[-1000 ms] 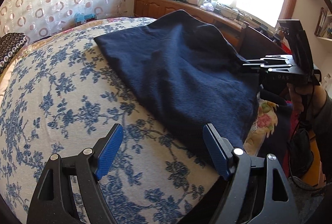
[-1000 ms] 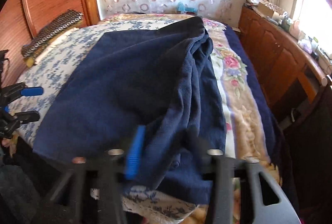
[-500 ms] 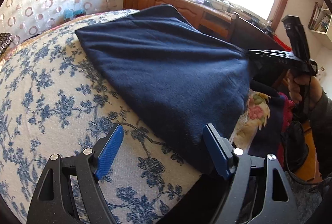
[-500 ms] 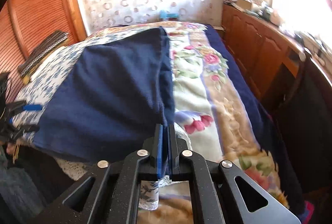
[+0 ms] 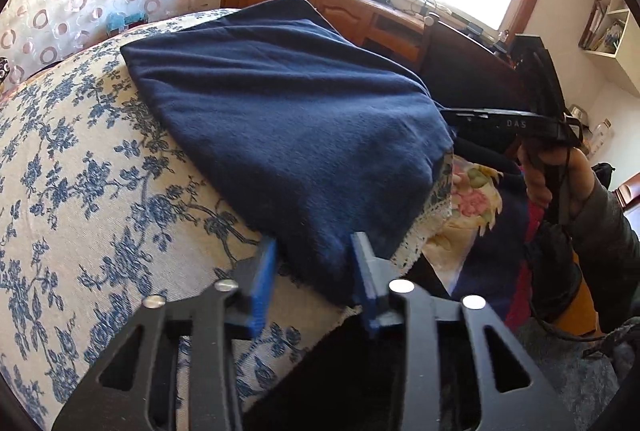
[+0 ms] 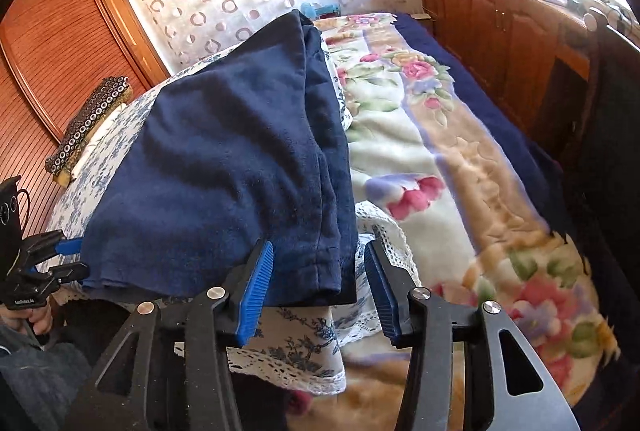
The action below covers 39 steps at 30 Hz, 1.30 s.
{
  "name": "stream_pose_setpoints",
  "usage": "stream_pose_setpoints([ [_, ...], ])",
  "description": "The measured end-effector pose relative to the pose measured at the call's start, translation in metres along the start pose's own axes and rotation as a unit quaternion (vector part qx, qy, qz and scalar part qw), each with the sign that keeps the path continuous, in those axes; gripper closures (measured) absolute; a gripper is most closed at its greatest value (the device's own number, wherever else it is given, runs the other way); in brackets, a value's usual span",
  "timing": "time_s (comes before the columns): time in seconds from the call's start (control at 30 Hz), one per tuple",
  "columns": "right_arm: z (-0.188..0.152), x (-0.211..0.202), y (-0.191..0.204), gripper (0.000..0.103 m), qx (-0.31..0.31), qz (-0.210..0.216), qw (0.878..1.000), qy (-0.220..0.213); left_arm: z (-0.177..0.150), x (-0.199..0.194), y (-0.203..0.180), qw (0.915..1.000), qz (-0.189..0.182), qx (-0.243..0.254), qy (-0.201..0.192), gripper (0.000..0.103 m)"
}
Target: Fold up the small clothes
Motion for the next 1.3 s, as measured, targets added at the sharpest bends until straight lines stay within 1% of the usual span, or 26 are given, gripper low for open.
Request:
stream_pose_setpoints([
  [0.03, -0.001, -0.005, -0.001, 0.054, -0.002, -0.003, 1.000, -0.002, -0.001, -0.001, -0.002, 1.0000, -0.003, 0.004, 0.001, 0.082],
  [0.07, 0.000, -0.008, 0.000, 0.054, -0.006, -0.006, 1.000, -0.006, -0.001, -0.002, -0.004, 1.0000, 0.000, 0.010, -0.001, 0.091],
  [0.1, 0.000, -0.012, 0.000, 0.054, -0.009, -0.008, 1.000, -0.008, 0.000, -0.006, -0.006, 0.9999, 0.005, 0.012, -0.009, 0.095],
  [0.17, 0.000, -0.018, 0.007, 0.054, -0.022, -0.013, 0.999, -0.021, 0.008, -0.014, -0.006, 0.9997, 0.000, 0.011, -0.023, 0.096],
  [0.23, 0.000, -0.027, 0.019, 0.053, -0.040, -0.009, 0.999, -0.034, 0.022, -0.029, -0.004, 0.9989, -0.014, 0.000, -0.044, 0.097],
  [0.27, 0.000, -0.030, 0.026, 0.051, -0.050, -0.005, 0.998, -0.040, 0.029, -0.033, -0.003, 0.9986, -0.020, -0.001, -0.050, 0.097],
  [0.33, 0.000, -0.038, 0.047, 0.042, -0.074, 0.007, 0.996, -0.052, 0.047, -0.043, -0.002, 0.9973, -0.025, 0.000, -0.069, 0.097],
  [0.37, 0.000, -0.040, 0.060, 0.040, -0.091, 0.015, 0.994, -0.056, 0.057, -0.047, -0.002, 0.9967, -0.025, 0.003, -0.077, 0.097],
  [0.43, -0.001, -0.042, 0.080, 0.037, -0.116, 0.033, 0.991, -0.058, 0.075, -0.049, 0.000, 0.9958, -0.025, 0.004, -0.088, 0.097],
  [0.53, -0.007, -0.041, 0.108, 0.036, -0.156, 0.055, 0.985, -0.055, 0.101, -0.050, 0.005, 0.9947, -0.033, -0.006, -0.097, 0.097],
  [0.6, -0.014, -0.035, 0.119, 0.036, -0.173, 0.065, 0.982, -0.043, 0.114, -0.049, 0.010, 0.9940, -0.043, -0.018, -0.099, 0.097],
  [0.67, -0.020, -0.025, 0.126, 0.036, -0.195, 0.055, 0.979, -0.030, 0.121, -0.049, 0.015, 0.9936, -0.043, -0.025, -0.102, 0.097],
  [0.77, -0.024, -0.011, 0.123, 0.036, -0.216, 0.031, 0.976, -0.014, 0.126, -0.050, 0.019, 0.9931, -0.037, -0.028, -0.108, 0.097],
  [0.83, -0.023, -0.002, 0.118, 0.036, -0.227, 0.005, 0.974, -0.007, 0.128, -0.050, 0.021, 0.9928, -0.034, -0.031, -0.111, 0.097],
  [0.87, -0.022, 0.004, 0.111, 0.036, -0.231, -0.017, 0.973, -0.002, 0.128, -0.051, 0.024, 0.9926, -0.034, -0.032, -0.112, 0.097],
  [0.93, -0.020, 0.008, 0.101, 0.036, -0.229, -0.044, 0.972, -0.007, 0.127, -0.051, 0.027, 0.9923, -0.035, -0.035, -0.114, 0.097],
  [1.03, -0.011, 0.005, 0.083, 0.036, -0.200, -0.051, 0.978, -0.023, 0.128, -0.051, 0.035, 0.9917, -0.035, -0.041, -0.117, 0.097],
  [1.13, -0.002, 0.006, 0.070, 0.036, -0.202, -0.080, 0.976, -0.031, 0.131, -0.051, 0.044, 0.9907, -0.037, -0.048, -0.122, 0.097],
  [1.17, 0.000, 0.005, 0.069, 0.036, -0.205, -0.080, 0.975, -0.031, 0.132, -0.049, 0.047, 0.9904, -0.038, -0.051, -0.123, 0.097],
  [1.2, 0.002, 0.011, 0.077, 0.036, -0.210, -0.077, 0.974, -0.030, 0.132, -0.048, 0.050, 0.9900, -0.038, -0.054, -0.125, 0.097],
  [1.27, 0.005, 0.009, 0.081, 0.048, -0.229, -0.075, 0.970, -0.035, 0.134, -0.047, 0.057, 0.9893, -0.036, -0.060, -0.128, 0.097],
  [1.3, 0.007, 0.006, 0.083, 0.061, -0.238, -0.070, 0.968, -0.039, 0.135, -0.046, 0.060, 0.9890, -0.035, -0.063, -0.129, 0.097],
])
Point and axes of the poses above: each gripper's, at about its wrist camera, not at the fingertips, and x roughly the way its jaws point, y to its left, z to its top, the point moved 3 cm from there along x, roughly the way its jaws point, and after that the axes turned 12 degrees about z, right-handed, at the moved point
